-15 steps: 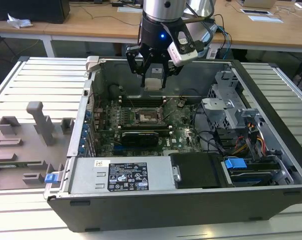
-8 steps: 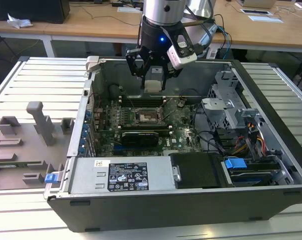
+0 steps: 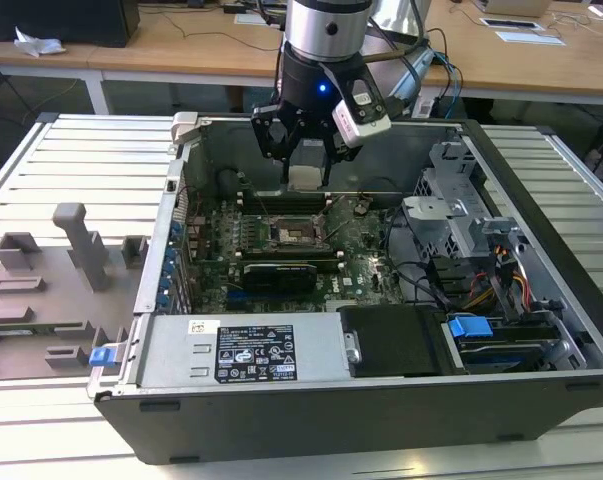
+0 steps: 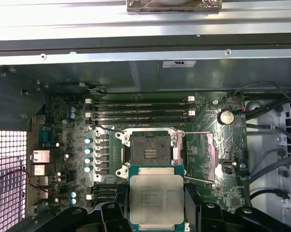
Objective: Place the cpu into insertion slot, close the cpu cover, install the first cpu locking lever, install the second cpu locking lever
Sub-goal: 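Place the cpu into insertion slot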
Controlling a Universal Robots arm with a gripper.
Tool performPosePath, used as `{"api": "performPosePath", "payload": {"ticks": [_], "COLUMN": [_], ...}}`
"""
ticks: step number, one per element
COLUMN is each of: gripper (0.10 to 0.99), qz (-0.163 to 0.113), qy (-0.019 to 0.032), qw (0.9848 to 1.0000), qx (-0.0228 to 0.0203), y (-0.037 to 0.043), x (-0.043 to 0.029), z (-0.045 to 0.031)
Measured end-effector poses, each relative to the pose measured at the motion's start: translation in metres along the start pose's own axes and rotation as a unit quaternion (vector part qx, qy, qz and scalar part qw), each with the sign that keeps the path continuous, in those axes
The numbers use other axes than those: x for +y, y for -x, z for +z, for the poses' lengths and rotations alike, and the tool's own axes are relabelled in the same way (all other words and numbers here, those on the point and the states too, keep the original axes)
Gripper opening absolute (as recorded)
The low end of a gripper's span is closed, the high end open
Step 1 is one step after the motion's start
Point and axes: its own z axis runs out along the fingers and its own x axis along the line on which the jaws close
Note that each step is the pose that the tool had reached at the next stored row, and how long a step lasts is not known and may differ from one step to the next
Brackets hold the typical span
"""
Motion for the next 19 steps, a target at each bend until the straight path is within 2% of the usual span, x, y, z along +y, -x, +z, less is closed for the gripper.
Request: {"api": "performPosePath", "payload": {"ticks": [19], "gripper": [0.545], "qz": [0.0], "qy": [0.0], "qw": [1.0], "qx": [0.0], "y": [0.0002], "x": [-0.001], "z": [0.0117]}}
